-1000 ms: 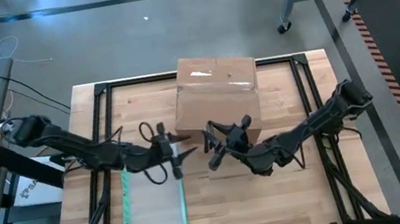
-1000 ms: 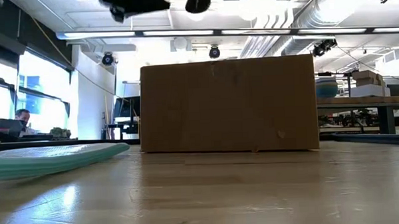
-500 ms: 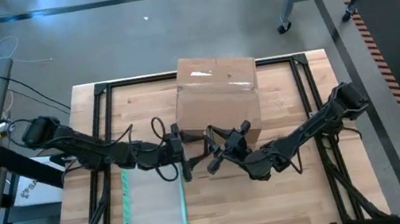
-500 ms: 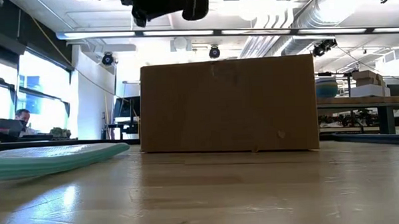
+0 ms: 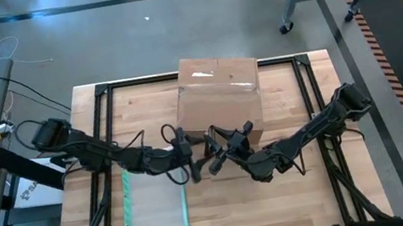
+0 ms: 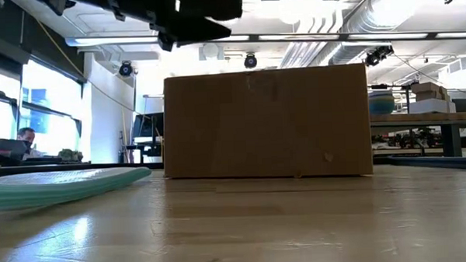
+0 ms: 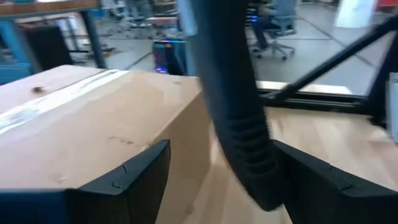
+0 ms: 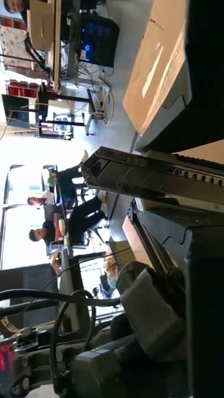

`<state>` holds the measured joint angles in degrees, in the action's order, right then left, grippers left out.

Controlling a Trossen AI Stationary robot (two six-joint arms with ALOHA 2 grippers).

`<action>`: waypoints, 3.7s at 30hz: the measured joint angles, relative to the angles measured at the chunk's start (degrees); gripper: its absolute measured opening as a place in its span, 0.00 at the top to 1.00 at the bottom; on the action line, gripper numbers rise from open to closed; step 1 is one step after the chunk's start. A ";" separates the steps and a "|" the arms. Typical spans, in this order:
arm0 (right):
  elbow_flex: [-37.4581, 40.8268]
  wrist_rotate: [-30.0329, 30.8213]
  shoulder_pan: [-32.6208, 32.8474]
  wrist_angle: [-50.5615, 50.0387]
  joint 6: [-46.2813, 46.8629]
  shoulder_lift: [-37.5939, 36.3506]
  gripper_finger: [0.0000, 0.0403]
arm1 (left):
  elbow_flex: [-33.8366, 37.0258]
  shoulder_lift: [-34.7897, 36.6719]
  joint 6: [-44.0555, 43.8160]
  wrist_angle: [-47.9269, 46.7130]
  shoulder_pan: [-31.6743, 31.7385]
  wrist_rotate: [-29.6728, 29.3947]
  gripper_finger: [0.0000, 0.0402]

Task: Unpack boxes
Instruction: Open the cardboard box using the black cutter

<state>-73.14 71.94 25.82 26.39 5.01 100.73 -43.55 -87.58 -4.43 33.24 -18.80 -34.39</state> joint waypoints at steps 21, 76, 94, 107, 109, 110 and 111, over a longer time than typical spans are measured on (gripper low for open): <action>0.04 -0.27 1.57 1.06 0.36 2.45 0.78 | 0.00 0.73 1.35 -1.43 -0.70 -2.32 0.82; 0.04 -44.68 -4.11 -11.25 2.55 -3.65 0.91 | -0.09 13.16 5.27 -20.46 -5.67 11.71 0.54; 0.02 -44.95 -4.09 -11.01 2.43 -3.74 0.91 | 0.02 13.06 5.99 -18.01 -8.22 3.36 0.82; -0.04 -44.06 -4.17 -11.69 4.18 -3.65 0.91 | 0.07 13.03 6.72 -14.39 -8.46 -1.83 0.59; -0.04 -43.89 -4.22 -11.82 4.16 -3.67 0.91 | 0.07 13.03 8.06 -13.60 -8.89 -4.61 0.58; -0.04 -43.84 -4.22 -11.96 4.16 -3.67 0.91 | 0.04 13.03 8.71 -13.55 -9.07 -5.32 0.58; -0.03 -43.71 -4.22 -12.08 4.15 -3.67 0.91 | 0.04 13.03 9.28 -13.55 -9.24 -6.13 0.58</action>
<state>-73.18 28.23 21.61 14.31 9.16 97.06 -43.51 -74.54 4.85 19.70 -28.05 -40.52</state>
